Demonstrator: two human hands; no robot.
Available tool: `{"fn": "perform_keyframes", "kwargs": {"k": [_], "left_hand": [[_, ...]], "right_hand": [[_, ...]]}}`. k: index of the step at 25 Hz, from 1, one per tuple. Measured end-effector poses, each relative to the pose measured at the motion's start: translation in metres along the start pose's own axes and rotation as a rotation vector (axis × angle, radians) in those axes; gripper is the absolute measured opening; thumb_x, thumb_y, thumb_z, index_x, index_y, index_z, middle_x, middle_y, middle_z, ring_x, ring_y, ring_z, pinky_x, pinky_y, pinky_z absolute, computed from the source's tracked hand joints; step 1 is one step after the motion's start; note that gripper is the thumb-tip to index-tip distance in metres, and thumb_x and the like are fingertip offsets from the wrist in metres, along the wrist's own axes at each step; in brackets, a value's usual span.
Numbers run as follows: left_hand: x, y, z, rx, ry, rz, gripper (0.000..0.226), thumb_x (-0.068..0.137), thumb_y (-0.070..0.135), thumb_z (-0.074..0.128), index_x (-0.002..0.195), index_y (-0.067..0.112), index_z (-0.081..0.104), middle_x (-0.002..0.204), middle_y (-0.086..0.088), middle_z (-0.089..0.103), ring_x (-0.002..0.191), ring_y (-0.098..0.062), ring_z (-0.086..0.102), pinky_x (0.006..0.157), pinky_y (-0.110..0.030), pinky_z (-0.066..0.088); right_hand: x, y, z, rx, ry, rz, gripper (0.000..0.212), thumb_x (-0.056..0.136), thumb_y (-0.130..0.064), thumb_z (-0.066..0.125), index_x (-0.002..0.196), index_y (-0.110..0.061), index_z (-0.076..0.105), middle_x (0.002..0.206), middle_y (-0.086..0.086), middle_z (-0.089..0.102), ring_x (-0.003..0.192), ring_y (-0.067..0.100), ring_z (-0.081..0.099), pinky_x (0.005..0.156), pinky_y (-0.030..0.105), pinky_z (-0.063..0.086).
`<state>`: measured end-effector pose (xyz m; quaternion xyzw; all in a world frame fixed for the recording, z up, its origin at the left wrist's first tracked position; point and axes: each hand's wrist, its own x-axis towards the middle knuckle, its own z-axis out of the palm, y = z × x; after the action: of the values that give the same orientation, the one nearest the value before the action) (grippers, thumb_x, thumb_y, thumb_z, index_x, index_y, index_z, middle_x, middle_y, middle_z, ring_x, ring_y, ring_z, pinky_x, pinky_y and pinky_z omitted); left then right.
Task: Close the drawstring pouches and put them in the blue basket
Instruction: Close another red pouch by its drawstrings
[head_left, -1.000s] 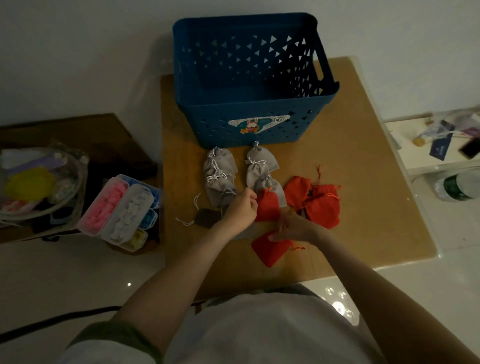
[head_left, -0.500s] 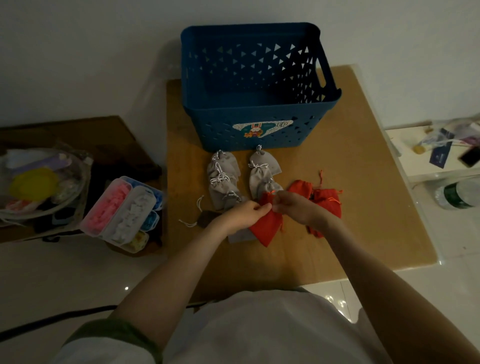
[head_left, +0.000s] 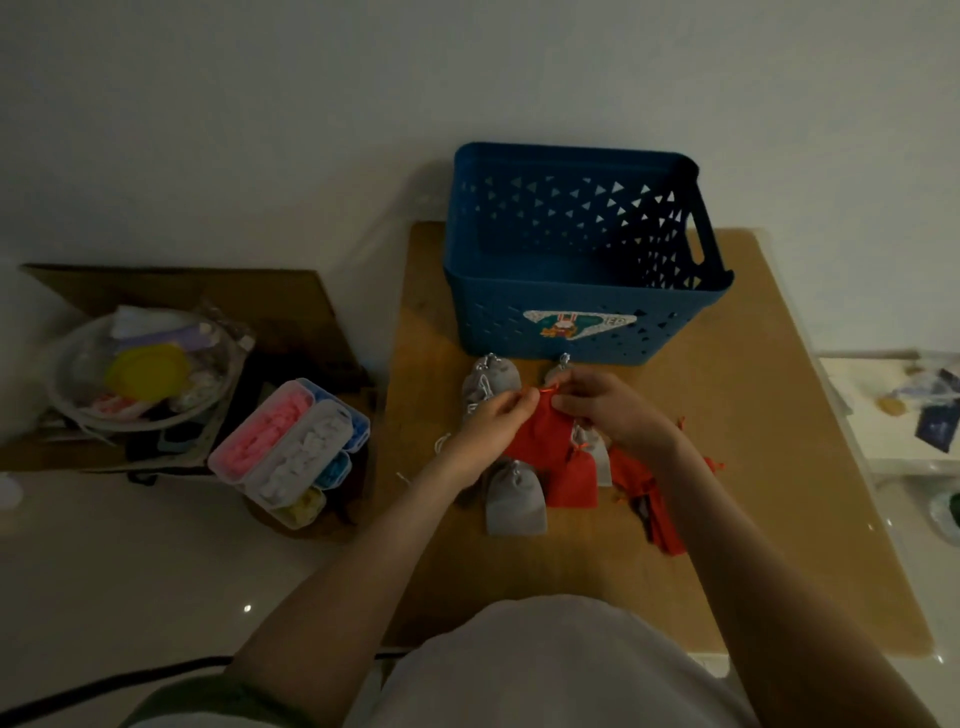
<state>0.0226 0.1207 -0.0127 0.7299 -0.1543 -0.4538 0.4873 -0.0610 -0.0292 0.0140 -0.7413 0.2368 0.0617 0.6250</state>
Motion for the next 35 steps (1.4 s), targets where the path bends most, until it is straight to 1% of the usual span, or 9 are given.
{"fn": "perform_keyframes", "kwargs": {"k": [3, 7, 12, 19, 24, 26, 29, 32, 35], "left_hand": [[0.002, 0.006, -0.003, 0.043, 0.172, 0.081, 0.038, 0.095, 0.052, 0.042, 0.118, 0.027, 0.058, 0.109, 0.002, 0.062, 0.099, -0.014, 0.059, 0.088, -0.035, 0.052], [0.006, 0.016, -0.011, 0.135, 0.356, 0.255, 0.011, 0.096, 0.033, 0.052, 0.099, 0.026, 0.060, 0.096, 0.009, 0.062, 0.094, -0.010, 0.059, 0.072, -0.020, 0.044], [0.003, 0.037, -0.024, 0.267, 0.327, 0.338, 0.009, 0.089, 0.032, 0.063, 0.093, 0.024, 0.061, 0.090, 0.009, 0.063, 0.088, -0.007, 0.059, 0.072, -0.019, 0.045], [-0.004, 0.066, -0.027, 0.473, 0.338, 0.360, 0.018, 0.097, 0.031, 0.049, 0.086, 0.020, 0.057, 0.074, 0.008, 0.056, 0.071, -0.009, 0.054, 0.059, -0.024, 0.038], [-0.008, 0.069, -0.022, 0.397, 0.529, 0.345, 0.021, 0.100, 0.025, 0.044, 0.088, 0.012, 0.056, 0.073, 0.009, 0.051, 0.066, -0.001, 0.046, 0.057, -0.015, 0.033], [-0.009, 0.070, -0.021, 0.176, 0.567, 0.315, 0.024, 0.101, 0.023, 0.039, 0.089, 0.008, 0.054, 0.077, 0.004, 0.057, 0.067, -0.005, 0.052, 0.056, -0.012, 0.035], [-0.009, 0.073, -0.022, -0.509, 0.369, 0.191, 0.030, 0.104, 0.021, 0.032, 0.081, 0.010, 0.049, 0.080, -0.003, 0.070, 0.066, -0.010, 0.063, 0.061, -0.019, 0.047], [-0.008, 0.069, -0.028, -0.760, 0.227, 0.091, 0.029, 0.103, 0.021, 0.033, 0.078, 0.016, 0.046, 0.070, 0.001, 0.071, 0.045, -0.005, 0.042, 0.052, -0.019, 0.030], [-0.012, 0.066, -0.037, -0.948, 0.045, 0.101, 0.025, 0.100, 0.024, 0.039, 0.081, 0.016, 0.054, 0.071, 0.003, 0.065, 0.047, -0.005, 0.039, 0.050, -0.018, 0.031]], "right_hand": [[0.008, -0.014, 0.005, -0.038, -0.005, -0.061, 0.017, 0.091, 0.008, 0.052, 0.105, -0.001, 0.056, 0.078, 0.000, 0.057, 0.057, -0.008, 0.056, 0.053, 0.008, 0.042], [0.022, -0.025, 0.007, -0.107, -0.011, -0.125, 0.024, 0.088, 0.007, 0.059, 0.096, -0.016, 0.058, 0.085, 0.002, 0.061, 0.075, 0.005, 0.060, 0.067, 0.016, 0.048], [0.022, -0.041, 0.004, -0.094, 0.032, -0.163, 0.028, 0.087, 0.005, 0.061, 0.106, -0.012, 0.052, 0.089, 0.003, 0.061, 0.080, 0.014, 0.059, 0.069, 0.019, 0.049], [0.017, -0.052, -0.003, -0.135, 0.015, -0.234, 0.026, 0.087, 0.002, 0.062, 0.108, -0.011, 0.053, 0.090, 0.006, 0.063, 0.081, 0.013, 0.060, 0.070, 0.024, 0.051], [0.012, -0.050, -0.004, -0.114, 0.018, -0.289, 0.017, 0.088, 0.004, 0.059, 0.102, -0.005, 0.057, 0.090, 0.008, 0.063, 0.082, 0.012, 0.061, 0.076, 0.027, 0.051], [0.011, -0.050, -0.005, -0.140, 0.033, -0.302, 0.013, 0.088, 0.008, 0.056, 0.095, -0.004, 0.057, 0.085, 0.007, 0.061, 0.074, 0.004, 0.059, 0.069, 0.018, 0.048], [0.009, -0.049, -0.009, -0.128, 0.072, -0.279, 0.016, 0.089, 0.009, 0.052, 0.088, -0.007, 0.055, 0.080, 0.002, 0.057, 0.061, -0.008, 0.052, 0.061, 0.010, 0.041], [0.011, -0.047, -0.008, -0.095, 0.094, -0.270, 0.015, 0.091, 0.007, 0.053, 0.088, -0.007, 0.056, 0.080, 0.000, 0.058, 0.060, -0.009, 0.052, 0.061, 0.009, 0.041], [0.011, -0.047, -0.006, -0.093, 0.103, -0.243, 0.008, 0.094, -0.003, 0.054, 0.094, -0.005, 0.062, 0.076, -0.005, 0.059, 0.059, -0.011, 0.053, 0.062, 0.008, 0.040]]}}
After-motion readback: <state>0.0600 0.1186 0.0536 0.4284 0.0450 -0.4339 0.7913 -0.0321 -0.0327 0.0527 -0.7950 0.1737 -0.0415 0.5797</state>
